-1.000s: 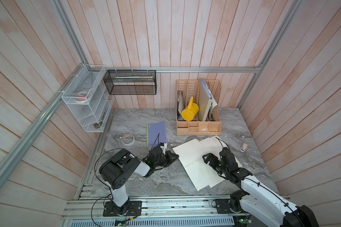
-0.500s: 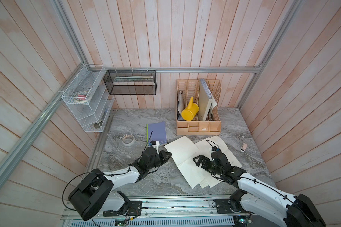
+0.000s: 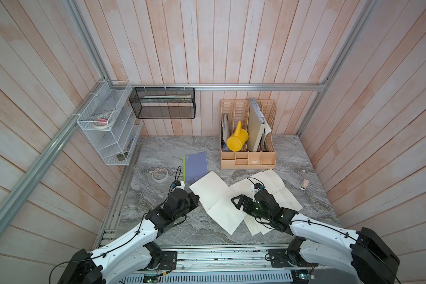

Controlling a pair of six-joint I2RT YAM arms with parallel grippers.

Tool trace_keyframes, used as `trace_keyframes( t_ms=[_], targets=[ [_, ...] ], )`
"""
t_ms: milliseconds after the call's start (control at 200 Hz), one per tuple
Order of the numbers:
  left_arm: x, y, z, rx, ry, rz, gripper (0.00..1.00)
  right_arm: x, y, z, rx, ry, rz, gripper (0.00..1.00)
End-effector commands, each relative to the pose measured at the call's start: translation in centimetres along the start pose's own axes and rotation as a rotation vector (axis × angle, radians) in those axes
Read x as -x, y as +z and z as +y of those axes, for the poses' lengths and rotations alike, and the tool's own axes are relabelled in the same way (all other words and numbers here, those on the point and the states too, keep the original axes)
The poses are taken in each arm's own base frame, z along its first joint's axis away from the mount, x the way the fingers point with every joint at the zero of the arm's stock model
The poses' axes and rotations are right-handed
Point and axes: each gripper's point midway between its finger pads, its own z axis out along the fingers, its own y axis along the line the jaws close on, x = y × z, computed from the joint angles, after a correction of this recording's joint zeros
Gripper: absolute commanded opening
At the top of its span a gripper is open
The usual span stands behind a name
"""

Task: Close the notebook
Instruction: Close the notebook at the center of the board.

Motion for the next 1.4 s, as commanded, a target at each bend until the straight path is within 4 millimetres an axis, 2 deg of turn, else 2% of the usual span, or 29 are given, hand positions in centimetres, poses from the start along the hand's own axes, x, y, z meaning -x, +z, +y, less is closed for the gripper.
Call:
trace_keyframes(
  t_ms=[0,95,240,455,560,670,885,1025,1215,1395],
  targets=[
    [-0.6,-1.0,2.8,0.108,0.009,-0.003,0.0,0.9,0.6,3.0,0.073,-0.023,-0.022,0.98],
    [-0.5,-1.8,4.0,0.145,-0.006,-0.024,0.0,0.5,1.5,3.8,0.079,-0.039,0.001,0.98],
    [-0.2,-2.9,4.8,0.166,-0.019,-0.059,0.0,-0.6,2.4,4.7,0.099,-0.047,0.036,0.98],
    [0.4,-4.7,6.4,0.262,-0.029,-0.091,0.0,-0.7,3.1,6.0,0.121,-0.073,0.054,0.98],
    [1.3,-5.6,6.5,0.296,-0.012,-0.122,0.0,-0.9,3.5,6.5,0.124,-0.087,0.071,0.98],
    [1.7,-5.9,6.3,0.301,-0.009,-0.14,0.0,-1.5,3.9,6.3,0.119,-0.088,0.091,0.98],
    [1.2,-5.3,6.4,0.281,-0.029,-0.126,0.0,-2.6,4.6,4.8,0.097,-0.071,0.111,0.98],
    [1.2,-5.4,6.6,0.293,-0.03,-0.129,0.0,-3.2,5.1,4.6,0.089,-0.076,0.142,0.98],
    [1.7,-5.9,7.3,0.311,-0.044,-0.174,0.0,-5.5,5.5,4.3,0.058,-0.093,0.207,0.98],
    [1.7,-5.6,7.4,0.308,-0.056,-0.177,0.0,-7.1,6.6,2.8,0.03,-0.083,0.243,0.98]
  ],
)
